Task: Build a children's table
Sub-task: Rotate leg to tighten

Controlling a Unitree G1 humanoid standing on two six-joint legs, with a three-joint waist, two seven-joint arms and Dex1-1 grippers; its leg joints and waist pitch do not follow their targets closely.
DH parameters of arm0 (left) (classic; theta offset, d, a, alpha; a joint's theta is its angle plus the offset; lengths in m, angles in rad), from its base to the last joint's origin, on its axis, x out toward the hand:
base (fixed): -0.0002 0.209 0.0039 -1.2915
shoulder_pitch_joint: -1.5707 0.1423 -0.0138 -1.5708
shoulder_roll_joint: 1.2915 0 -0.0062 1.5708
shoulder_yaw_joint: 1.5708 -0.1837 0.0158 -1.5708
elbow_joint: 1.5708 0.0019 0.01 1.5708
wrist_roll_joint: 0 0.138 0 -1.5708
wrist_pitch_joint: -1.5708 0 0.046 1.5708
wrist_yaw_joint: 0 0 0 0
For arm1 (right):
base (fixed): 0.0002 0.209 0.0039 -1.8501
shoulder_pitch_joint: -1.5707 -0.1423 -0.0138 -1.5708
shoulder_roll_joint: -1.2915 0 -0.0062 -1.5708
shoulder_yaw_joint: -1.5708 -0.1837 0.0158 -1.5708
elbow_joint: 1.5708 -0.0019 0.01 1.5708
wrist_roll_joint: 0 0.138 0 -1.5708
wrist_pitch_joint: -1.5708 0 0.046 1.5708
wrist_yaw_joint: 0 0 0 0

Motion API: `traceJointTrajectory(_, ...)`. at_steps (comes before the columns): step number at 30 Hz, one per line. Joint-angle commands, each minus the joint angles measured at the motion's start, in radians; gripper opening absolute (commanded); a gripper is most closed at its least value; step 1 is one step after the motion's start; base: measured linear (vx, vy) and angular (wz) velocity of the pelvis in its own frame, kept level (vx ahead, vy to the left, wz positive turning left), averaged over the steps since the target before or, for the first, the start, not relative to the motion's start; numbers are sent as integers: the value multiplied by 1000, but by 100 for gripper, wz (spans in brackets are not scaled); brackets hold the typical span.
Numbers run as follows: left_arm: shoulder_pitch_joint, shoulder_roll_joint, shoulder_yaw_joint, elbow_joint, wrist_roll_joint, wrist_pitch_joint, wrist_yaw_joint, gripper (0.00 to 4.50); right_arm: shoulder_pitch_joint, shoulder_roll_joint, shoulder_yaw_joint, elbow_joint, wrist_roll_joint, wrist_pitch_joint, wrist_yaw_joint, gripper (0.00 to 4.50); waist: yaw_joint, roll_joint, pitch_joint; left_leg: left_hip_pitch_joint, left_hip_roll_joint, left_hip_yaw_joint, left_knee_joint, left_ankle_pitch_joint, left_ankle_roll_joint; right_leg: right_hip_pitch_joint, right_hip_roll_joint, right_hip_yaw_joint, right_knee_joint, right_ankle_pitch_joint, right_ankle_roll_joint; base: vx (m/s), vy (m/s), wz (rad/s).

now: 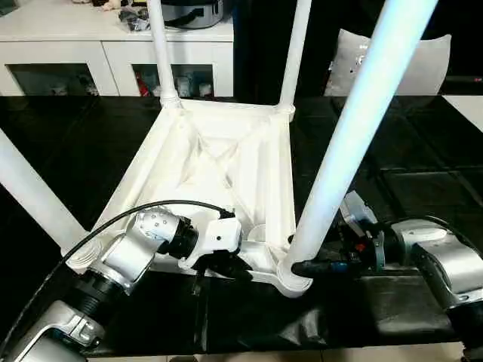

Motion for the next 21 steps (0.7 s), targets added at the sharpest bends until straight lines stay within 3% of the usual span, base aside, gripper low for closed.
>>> traceJointTrajectory(1,-24,-4,5,-25,-22,-10,-17,0,-6,4,-3,3,15,13,-18,242,-4,-14,-62,-4,14,13,-72,-175,68,61,-49,44,-73,-417,-128,0,0,0)
traceJointTrajectory(5,-11,-11,26,-30,-33,24,15,0,29,15,-20,-28,32,35,-45,213,-6,-15,-61,-3,14,14,-73,-175,66,60,-49,44,-76,-431,-119,0,0,0)
traceJointTrajectory(11,20,-39,62,-62,-37,98,108,0,94,66,-65,-77,38,36,-175,205,-8,-15,-59,-3,12,13,-74,-193,60,57,-49,41,-83,-473,-98,0,0,0)
traceJointTrajectory(15,34,-65,73,-87,-29,144,169,0,121,109,-80,-103,20,48,-287,202,-17,-14,-56,1,5,10,-74,-226,48,53,-48,33,-97,-550,-62,0,0,0)
traceJointTrajectory(19,44,-182,84,-112,-6,258,350,0,140,258,-105,-111,-65,77,-596,200,-42,-13,-52,-7,-1,6,-74,-251,29,56,-47,21,-106,-595,-30,0,0,0)
traceJointTrajectory(21,33,-221,85,-93,5,277,398,0,129,291,-106,-99,-89,77,-659,198,-69,-13,-51,-8,-6,2,-70,-285,28,54,-45,10,-119,-630,-4,0,0,0)
